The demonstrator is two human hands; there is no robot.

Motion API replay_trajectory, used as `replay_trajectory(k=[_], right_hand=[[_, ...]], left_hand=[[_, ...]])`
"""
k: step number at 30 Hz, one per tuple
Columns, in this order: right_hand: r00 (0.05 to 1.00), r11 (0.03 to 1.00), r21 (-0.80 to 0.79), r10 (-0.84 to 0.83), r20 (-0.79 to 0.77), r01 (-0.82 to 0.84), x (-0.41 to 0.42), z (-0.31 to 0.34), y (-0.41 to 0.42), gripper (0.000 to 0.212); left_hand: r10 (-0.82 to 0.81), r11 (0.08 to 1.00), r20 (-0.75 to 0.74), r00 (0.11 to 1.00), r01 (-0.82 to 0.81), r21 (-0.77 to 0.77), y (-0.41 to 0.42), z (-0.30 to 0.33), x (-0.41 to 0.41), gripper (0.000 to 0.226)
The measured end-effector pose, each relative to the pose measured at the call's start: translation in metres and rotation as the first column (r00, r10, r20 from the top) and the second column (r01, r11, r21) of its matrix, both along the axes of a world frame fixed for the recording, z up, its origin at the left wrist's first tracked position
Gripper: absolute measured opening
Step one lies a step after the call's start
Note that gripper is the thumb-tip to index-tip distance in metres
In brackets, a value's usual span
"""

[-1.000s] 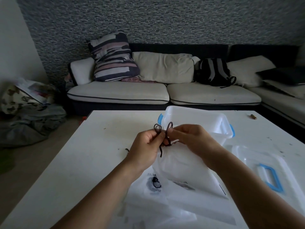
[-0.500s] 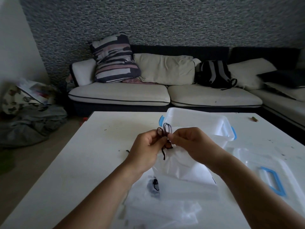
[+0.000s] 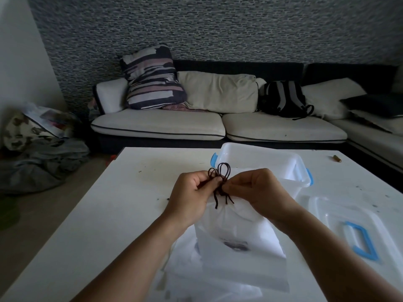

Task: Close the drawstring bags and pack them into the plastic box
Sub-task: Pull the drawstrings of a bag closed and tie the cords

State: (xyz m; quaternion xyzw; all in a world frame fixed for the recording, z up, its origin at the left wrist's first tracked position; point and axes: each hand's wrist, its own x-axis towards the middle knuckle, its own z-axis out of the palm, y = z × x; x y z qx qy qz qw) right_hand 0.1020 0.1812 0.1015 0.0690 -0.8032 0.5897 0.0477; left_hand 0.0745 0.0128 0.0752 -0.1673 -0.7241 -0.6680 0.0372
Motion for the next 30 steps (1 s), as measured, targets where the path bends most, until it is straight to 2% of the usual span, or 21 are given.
replay_trajectory(k=[5,9,13,17,20,22,24,26,27,30], right_hand=[[0.998,0.998,-0.043,-0.054,-0.021,0.053,0.004,0.001,-0.005,0.007],[0.995,0.993,-0.066,-0.096,-0.031,0.094,0.003,0.002,-0.005,0.019],[0.997,0.992,0.113,-0.05,-0.065,0.057,0.0,0.001,-0.003,0.024],[0.978,0.9,0.423,-0.018,-0.207,0.106,0.0,-0.006,-0.011,0.022],[0.982,0.861,0.501,0.013,-0.19,0.086,-0.002,-0.013,-0.015,0.026],[0.996,0.916,0.4,0.015,-0.09,0.023,-0.006,-0.012,-0.011,0.019],[0.988,0.99,0.085,0.103,0.116,-0.113,-0.007,-0.007,-0.001,0.015],[0.921,0.95,-0.226,0.276,0.274,-0.217,-0.002,-0.003,0.008,0.023],[0.89,0.915,-0.328,0.338,0.305,-0.235,0.002,0.0,0.01,0.028],[0.882,0.872,-0.458,0.345,0.321,-0.175,0.006,0.004,0.013,0.037]], left_hand=[[0.007,0.996,-0.13,0.991,-0.018,-0.085,-0.001,0.0,0.001,0.016],[0.013,0.981,-0.293,0.956,-0.069,-0.182,-0.003,-0.001,0.0,0.014],[-0.03,0.971,-0.347,0.937,-0.054,-0.231,-0.003,-0.002,0.002,0.015],[-0.068,0.943,-0.409,0.91,-0.075,-0.323,0.001,-0.003,0.005,0.027],[-0.056,0.938,-0.417,0.907,-0.096,-0.334,0.003,0.001,0.007,0.037],[-0.029,0.954,-0.373,0.927,-0.086,-0.288,0.0,0.002,0.004,0.028],[-0.023,0.974,-0.291,0.957,-0.044,-0.224,-0.002,0.005,0.003,0.022],[-0.046,0.988,-0.188,0.981,0.016,-0.156,-0.003,0.009,0.004,0.021],[-0.053,0.992,-0.143,0.988,0.035,-0.124,-0.003,0.01,0.005,0.021],[-0.097,0.994,-0.059,0.994,0.094,-0.05,-0.002,0.011,0.007,0.02]])
